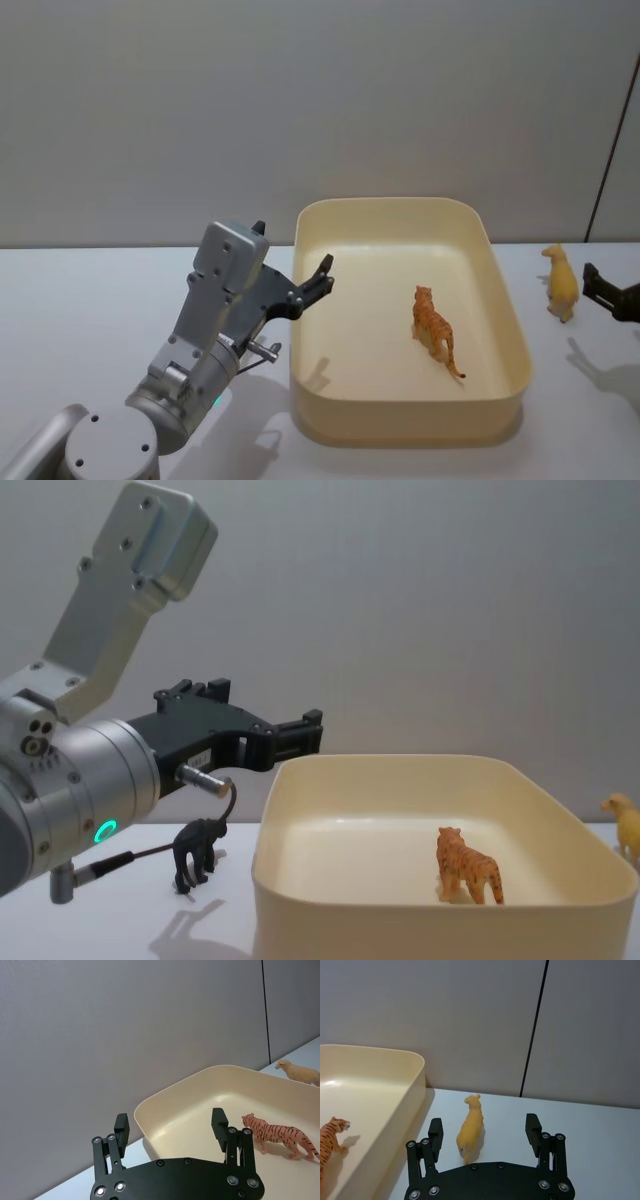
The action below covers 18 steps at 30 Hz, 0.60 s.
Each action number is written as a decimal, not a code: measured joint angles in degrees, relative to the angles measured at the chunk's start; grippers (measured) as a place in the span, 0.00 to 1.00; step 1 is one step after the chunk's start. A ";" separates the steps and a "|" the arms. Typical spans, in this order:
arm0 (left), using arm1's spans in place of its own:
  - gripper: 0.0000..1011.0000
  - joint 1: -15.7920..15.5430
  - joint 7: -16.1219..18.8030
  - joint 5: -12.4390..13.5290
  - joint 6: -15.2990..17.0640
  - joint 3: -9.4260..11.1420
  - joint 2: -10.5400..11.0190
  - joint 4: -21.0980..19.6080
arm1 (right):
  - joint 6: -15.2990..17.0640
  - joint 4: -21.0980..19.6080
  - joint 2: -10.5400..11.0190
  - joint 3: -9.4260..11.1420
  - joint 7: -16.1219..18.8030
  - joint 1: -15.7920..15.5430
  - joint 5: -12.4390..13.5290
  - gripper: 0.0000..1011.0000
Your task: Pick up the toy alternately with two hands and place it into the central storage box.
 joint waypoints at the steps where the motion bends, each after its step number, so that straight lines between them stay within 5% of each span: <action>1: 0.99 0.00 0.00 0.00 0.00 0.00 0.00 0.00 | 0.14 0.39 0.00 0.00 -0.15 0.05 -0.22 0.99; 18: 0.99 0.00 0.00 0.00 0.00 0.00 0.00 0.00 | -0.51 10.73 -3.06 -2.34 -1.82 6.10 -4.68 0.99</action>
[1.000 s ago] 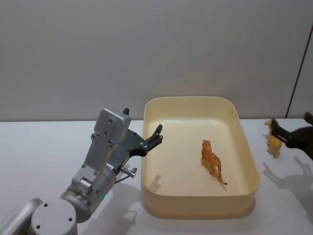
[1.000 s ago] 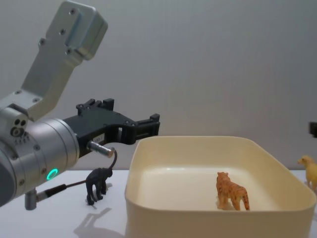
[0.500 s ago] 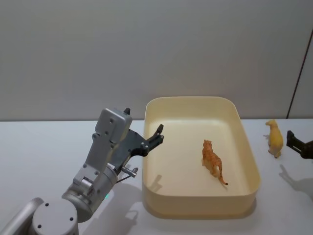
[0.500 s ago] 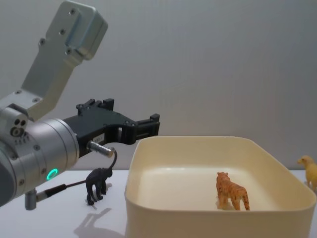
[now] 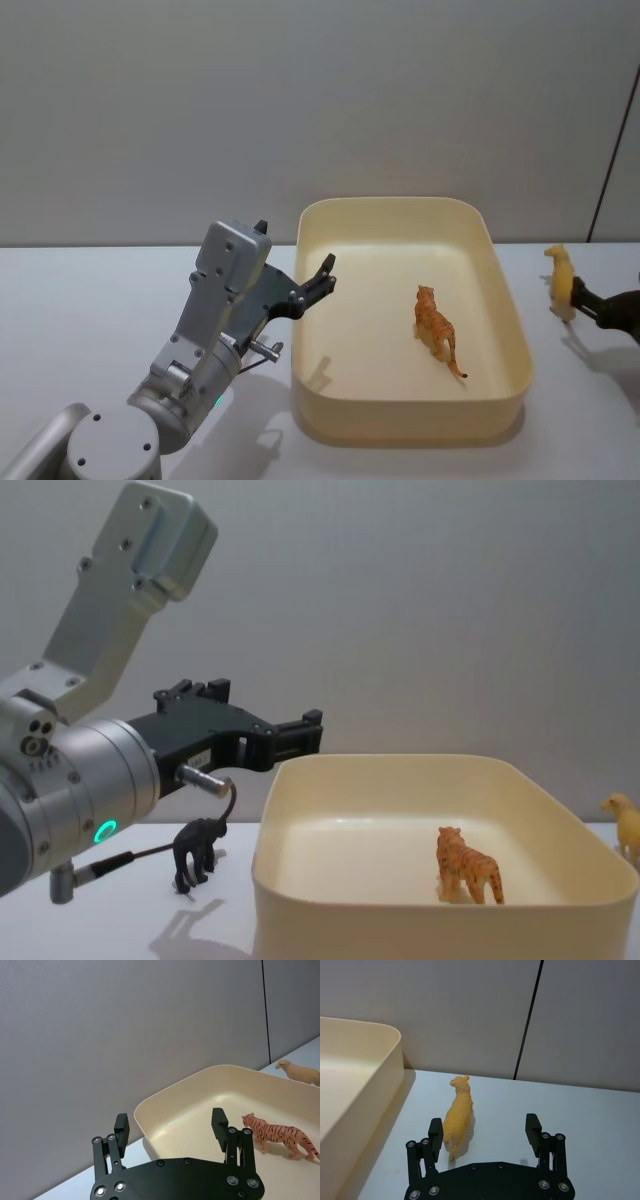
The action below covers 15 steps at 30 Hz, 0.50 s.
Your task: Pick up the toy alternately with two hands and place it into the central storage box.
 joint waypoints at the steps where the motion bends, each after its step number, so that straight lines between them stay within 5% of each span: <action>1: 0.99 0.00 0.00 0.00 0.00 0.00 0.00 0.00 | -0.14 0.76 -0.18 -0.21 -0.05 0.31 -0.28 0.99; 15: 0.99 0.00 0.00 0.00 0.00 0.00 0.00 0.00 | -2.29 10.75 -3.32 -2.70 -0.34 5.89 -3.59 0.99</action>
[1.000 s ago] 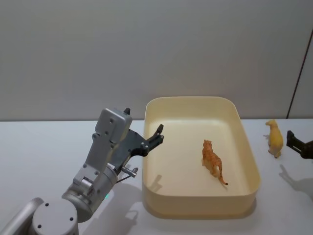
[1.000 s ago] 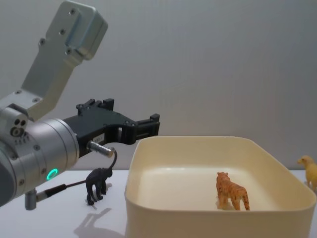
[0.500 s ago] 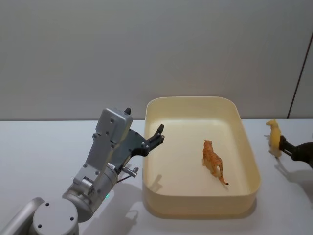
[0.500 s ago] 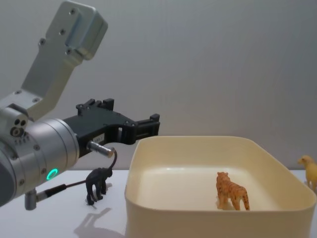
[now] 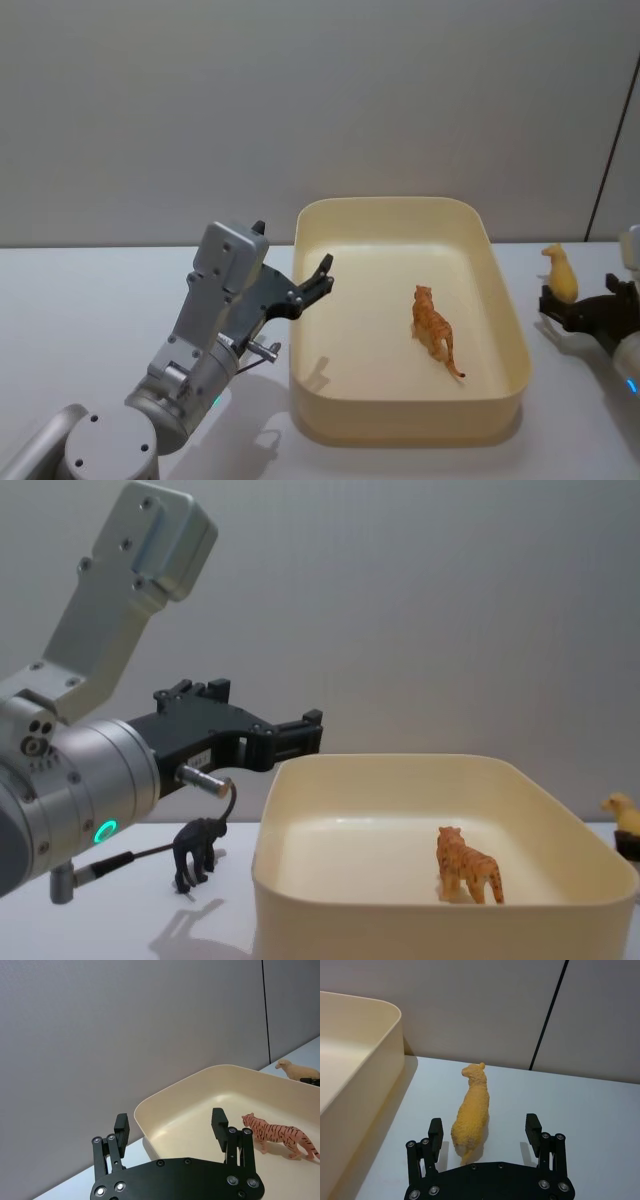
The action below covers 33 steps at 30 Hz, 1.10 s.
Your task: Pick up the toy alternately with two hands and place it into the central storage box.
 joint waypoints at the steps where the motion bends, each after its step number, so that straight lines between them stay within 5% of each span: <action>1: 0.99 0.00 0.00 0.00 0.00 0.00 0.00 0.00 | -0.14 0.46 -0.14 -0.12 -0.02 0.26 -0.13 0.99; 10: 0.99 0.00 0.00 0.00 0.00 0.00 0.00 0.00 | -1.52 4.79 -1.53 -1.15 -0.37 2.60 -1.51 0.92; 30: 0.99 0.00 0.00 0.00 0.00 0.00 0.00 0.00 | -2.40 7.47 -2.39 -1.78 -0.59 4.07 -2.30 0.33; 33: 0.99 0.00 0.00 0.00 0.00 0.00 0.00 0.00 | -2.40 7.24 -2.34 -1.69 -0.56 3.94 -2.19 0.33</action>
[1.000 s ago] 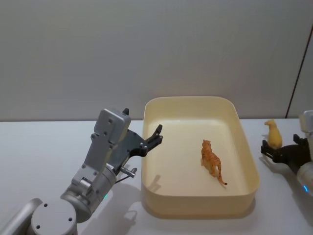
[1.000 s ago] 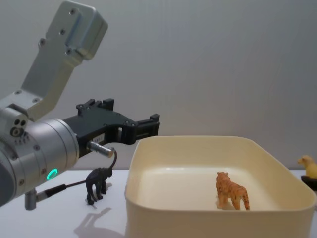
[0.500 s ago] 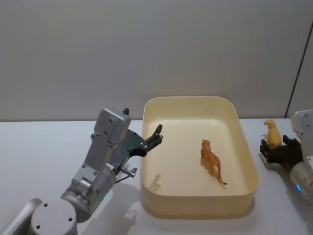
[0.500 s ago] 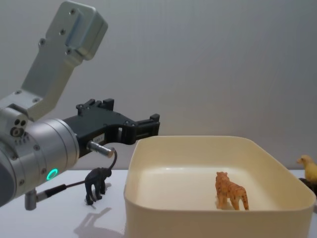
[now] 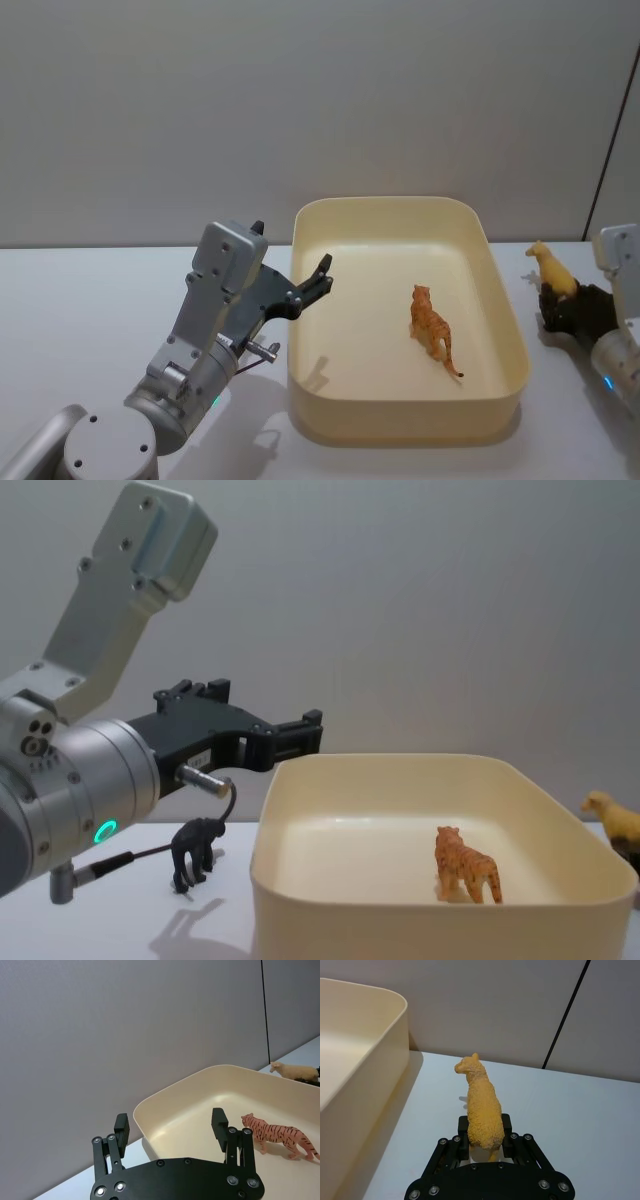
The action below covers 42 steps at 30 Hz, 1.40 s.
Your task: Pick up the toy alternately with two hands and place it into the central storage box.
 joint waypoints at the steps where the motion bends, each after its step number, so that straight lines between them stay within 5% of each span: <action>1: 0.99 0.00 0.00 0.00 0.00 0.00 0.00 0.00 | 0.04 -0.49 0.08 0.10 0.03 -0.23 0.29 0.33; 9: 0.99 0.00 0.00 0.00 0.00 0.00 0.00 0.00 | 0.46 -5.06 1.06 1.16 0.02 -2.68 2.63 0.33; 25: 0.99 0.00 0.00 0.00 0.00 0.00 0.00 0.00 | 3.46 -21.58 4.48 4.60 1.04 -9.72 10.20 0.33; 33: 0.99 0.00 0.00 0.00 0.00 0.00 0.00 0.00 | 5.33 -23.83 4.32 4.37 3.65 -9.45 11.22 0.33; 42: 0.99 0.00 0.00 0.00 0.00 0.00 0.00 0.00 | 7.07 -22.42 1.37 1.52 7.85 -5.92 9.97 0.33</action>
